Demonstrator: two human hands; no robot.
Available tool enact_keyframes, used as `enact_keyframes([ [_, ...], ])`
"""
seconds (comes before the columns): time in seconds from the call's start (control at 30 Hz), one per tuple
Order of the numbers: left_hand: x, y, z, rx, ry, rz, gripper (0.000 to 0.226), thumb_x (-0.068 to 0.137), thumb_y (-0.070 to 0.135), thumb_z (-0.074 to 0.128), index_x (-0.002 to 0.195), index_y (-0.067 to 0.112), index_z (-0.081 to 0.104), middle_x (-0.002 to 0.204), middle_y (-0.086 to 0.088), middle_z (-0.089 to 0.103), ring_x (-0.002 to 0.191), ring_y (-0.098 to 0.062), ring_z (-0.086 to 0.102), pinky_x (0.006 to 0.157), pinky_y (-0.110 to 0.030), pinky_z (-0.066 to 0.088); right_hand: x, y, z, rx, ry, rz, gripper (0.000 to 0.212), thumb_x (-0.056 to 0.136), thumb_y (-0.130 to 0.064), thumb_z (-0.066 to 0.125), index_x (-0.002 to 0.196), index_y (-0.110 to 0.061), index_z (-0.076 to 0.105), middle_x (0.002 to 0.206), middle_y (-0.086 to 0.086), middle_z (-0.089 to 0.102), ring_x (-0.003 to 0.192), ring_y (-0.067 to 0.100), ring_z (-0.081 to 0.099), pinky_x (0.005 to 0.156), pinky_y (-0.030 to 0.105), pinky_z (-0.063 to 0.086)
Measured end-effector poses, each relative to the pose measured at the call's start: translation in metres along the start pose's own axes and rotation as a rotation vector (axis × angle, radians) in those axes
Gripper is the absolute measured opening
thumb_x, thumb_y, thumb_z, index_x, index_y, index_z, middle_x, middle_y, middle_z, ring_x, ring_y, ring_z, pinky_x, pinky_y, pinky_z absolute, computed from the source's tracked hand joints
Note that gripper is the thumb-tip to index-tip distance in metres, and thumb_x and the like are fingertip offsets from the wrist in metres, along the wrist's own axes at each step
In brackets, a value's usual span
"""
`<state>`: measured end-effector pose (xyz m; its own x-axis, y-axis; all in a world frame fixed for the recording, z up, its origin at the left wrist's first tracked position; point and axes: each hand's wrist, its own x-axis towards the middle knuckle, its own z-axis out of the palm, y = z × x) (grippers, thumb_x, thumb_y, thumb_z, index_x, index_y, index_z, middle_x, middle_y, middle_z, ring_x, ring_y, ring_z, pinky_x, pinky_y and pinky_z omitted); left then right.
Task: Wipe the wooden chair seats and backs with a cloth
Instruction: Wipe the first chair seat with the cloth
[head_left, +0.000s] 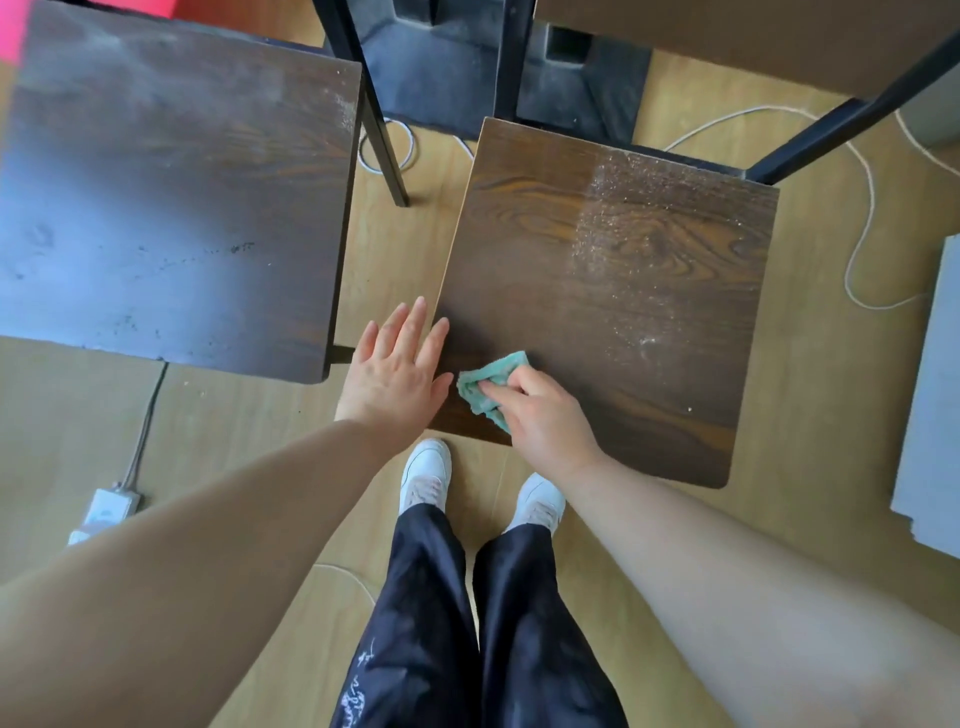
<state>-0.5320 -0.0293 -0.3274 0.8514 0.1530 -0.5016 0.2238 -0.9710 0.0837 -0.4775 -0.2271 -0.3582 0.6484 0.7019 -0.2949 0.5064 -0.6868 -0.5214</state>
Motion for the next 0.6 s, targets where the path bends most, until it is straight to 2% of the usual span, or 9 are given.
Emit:
enact_keyframes([
  [0.07, -0.007, 0.001, 0.006, -0.002, -0.003, -0.003, 0.063, 0.103, 0.049, 0.023, 0.158, 0.022, 0.008, 0.166, -0.007, -0.002, 0.153, -0.027, -0.003, 0.124, -0.047, 0.007, -0.018, -0.002, 0.012, 0.019, -0.017, -0.01, 0.035, 0.09, -0.015, 0.065, 0.125, -0.019, 0.066, 0.092, 0.0, 0.052, 0.086, 0.022, 0.053, 0.069, 0.039, 0.055],
  [0.13, -0.01, 0.002, 0.009, -0.011, 0.009, -0.004, 0.062, 0.104, 0.048, 0.024, 0.158, 0.021, 0.01, 0.166, -0.008, 0.0, 0.153, -0.027, -0.001, 0.124, -0.047, 0.008, -0.034, -0.007, 0.017, 0.117, -0.058, 0.029, 0.027, 0.095, -0.026, 0.056, 0.118, -0.021, 0.066, 0.089, -0.002, 0.048, 0.086, 0.019, 0.05, 0.069, 0.039, 0.052],
  [0.2, -0.011, 0.004, 0.01, -0.011, 0.023, -0.004, 0.062, 0.103, 0.048, 0.025, 0.158, 0.021, 0.012, 0.166, -0.008, 0.002, 0.153, -0.026, 0.0, 0.124, -0.047, 0.009, -0.046, -0.011, 0.018, 0.149, -0.112, 0.006, 0.03, 0.097, -0.029, 0.048, 0.12, -0.022, 0.065, 0.094, 0.0, 0.051, 0.09, 0.021, 0.051, 0.073, 0.036, 0.05],
  [0.27, -0.008, 0.006, 0.008, -0.011, 0.031, -0.011, 0.062, 0.103, 0.048, 0.026, 0.158, 0.021, 0.013, 0.166, -0.008, 0.003, 0.153, -0.027, 0.001, 0.124, -0.047, 0.01, -0.053, -0.012, 0.013, 0.151, -0.136, -0.009, 0.034, 0.096, -0.022, 0.049, 0.127, -0.021, 0.063, 0.1, 0.0, 0.053, 0.095, 0.021, 0.052, 0.078, 0.037, 0.051],
  [0.37, 0.007, 0.01, -0.004, -0.045, 0.074, -0.044, 0.063, 0.102, 0.049, 0.025, 0.158, 0.021, 0.018, 0.166, -0.008, 0.007, 0.153, -0.028, 0.004, 0.124, -0.047, 0.009, -0.039, -0.003, -0.016, 0.22, 0.026, 0.061, 0.038, 0.095, -0.01, 0.053, 0.131, -0.018, 0.062, 0.101, -0.004, 0.051, 0.098, 0.015, 0.054, 0.08, 0.036, 0.055],
  [0.5, 0.042, 0.014, -0.024, -0.072, 0.129, -0.071, 0.062, 0.103, 0.049, 0.026, 0.158, 0.022, 0.016, 0.166, -0.008, 0.005, 0.153, -0.028, 0.003, 0.123, -0.045, 0.007, 0.025, 0.031, -0.084, 0.282, 0.331, 0.283, 0.036, 0.097, -0.015, 0.055, 0.133, -0.018, 0.061, 0.115, -0.005, 0.052, 0.106, 0.006, 0.054, 0.09, 0.015, 0.05],
  [0.6, 0.073, 0.019, -0.039, -0.07, 0.161, -0.068, 0.062, 0.103, 0.048, 0.025, 0.159, 0.022, 0.013, 0.166, -0.008, 0.003, 0.153, -0.027, 0.002, 0.123, -0.045, 0.008, 0.087, 0.067, -0.129, 0.336, 0.455, 0.468, 0.036, 0.099, -0.017, 0.053, 0.135, -0.018, 0.058, 0.127, -0.002, 0.05, 0.115, 0.011, 0.054, 0.1, 0.026, 0.05],
])
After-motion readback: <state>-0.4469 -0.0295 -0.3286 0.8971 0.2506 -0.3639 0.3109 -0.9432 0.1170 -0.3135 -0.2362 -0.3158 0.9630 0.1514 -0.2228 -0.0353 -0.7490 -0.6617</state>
